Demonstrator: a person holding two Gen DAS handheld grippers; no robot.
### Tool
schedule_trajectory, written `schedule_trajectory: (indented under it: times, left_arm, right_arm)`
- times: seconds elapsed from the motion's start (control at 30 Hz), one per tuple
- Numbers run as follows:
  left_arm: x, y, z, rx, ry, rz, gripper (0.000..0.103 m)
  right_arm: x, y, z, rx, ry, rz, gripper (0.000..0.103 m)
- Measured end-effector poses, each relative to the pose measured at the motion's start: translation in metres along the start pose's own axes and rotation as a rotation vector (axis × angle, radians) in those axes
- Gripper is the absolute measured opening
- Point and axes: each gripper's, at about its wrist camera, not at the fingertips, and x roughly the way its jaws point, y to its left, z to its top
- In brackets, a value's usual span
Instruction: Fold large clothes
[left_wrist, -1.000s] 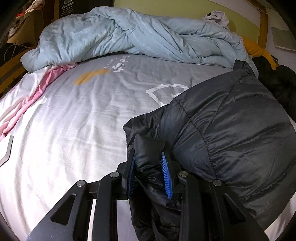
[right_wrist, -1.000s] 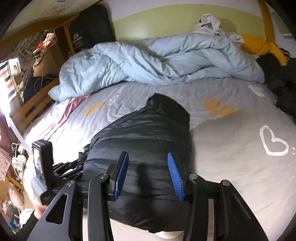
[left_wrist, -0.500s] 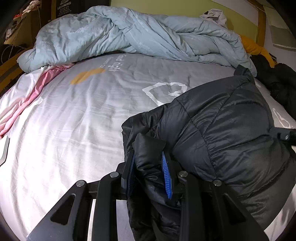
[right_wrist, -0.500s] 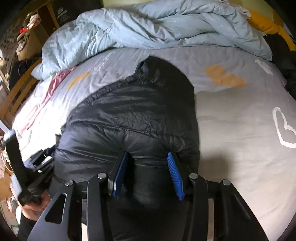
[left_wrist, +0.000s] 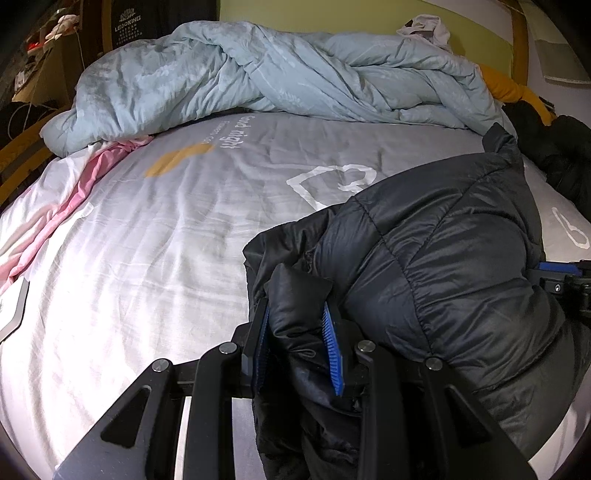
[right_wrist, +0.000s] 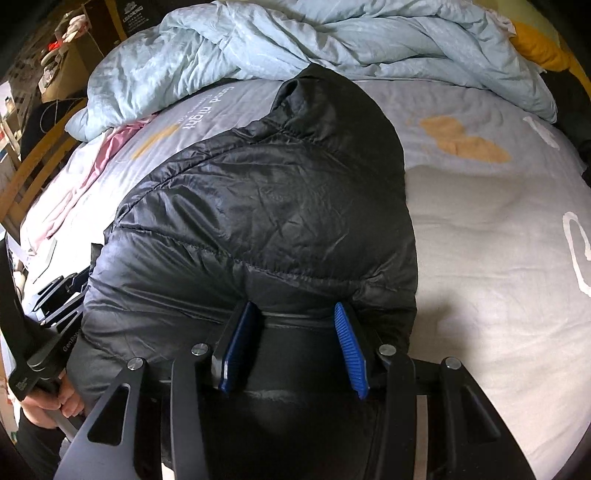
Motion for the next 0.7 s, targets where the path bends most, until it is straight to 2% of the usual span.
schedule_trajectory:
  times: [0.2,0.27,0.33,0.37,0.4,0.43,0.47,0.5,0.57,0.6,0.7]
  left_arm:
    - [-0.001,0.001,0.000,-0.006,0.001,-0.007,0.025]
    - [-0.006,0.005,0.002,-0.030,-0.013,-0.031,0.025]
    - [-0.018,0.014,0.006,-0.084,-0.030,-0.086,0.028]
    - [-0.025,0.020,0.008,-0.112,-0.043,-0.126,0.035]
    - [-0.034,0.025,0.010,-0.144,-0.062,-0.176,0.049]
    - [-0.041,0.030,0.013,-0.166,-0.078,-0.208,0.057]
    - [-0.051,0.034,0.014,-0.192,-0.104,-0.245,0.070]
    - [-0.059,0.036,0.015,-0.208,-0.125,-0.280,0.077]
    - [-0.070,0.037,0.016,-0.216,-0.143,-0.365,0.087]
    - [-0.072,0.036,0.015,-0.216,-0.130,-0.388,0.094]
    - [-0.061,0.034,0.010,-0.252,-0.039,-0.413,0.098]
  right_arm:
    - [-0.001,0.002,-0.002,-0.009,-0.006,-0.012,0.049]
    - [-0.006,0.001,-0.002,-0.002,-0.015,-0.007,0.049]
    - [-0.015,-0.003,-0.005,0.022,-0.047,0.005,0.049]
    - [-0.021,-0.006,-0.009,0.029,-0.066,0.007,0.049]
    - [-0.029,-0.008,-0.013,0.036,-0.090,0.005,0.050]
    - [-0.036,-0.010,-0.017,0.045,-0.115,0.004,0.052]
    - [-0.043,-0.013,-0.021,0.059,-0.142,0.005,0.056]
    - [-0.050,-0.016,-0.025,0.077,-0.162,0.010,0.060]
    - [-0.062,-0.020,-0.031,0.109,-0.199,-0.012,0.090]
    - [-0.069,-0.023,-0.033,0.122,-0.230,-0.034,0.091]
    - [-0.081,-0.035,-0.035,0.155,-0.263,-0.055,0.091]
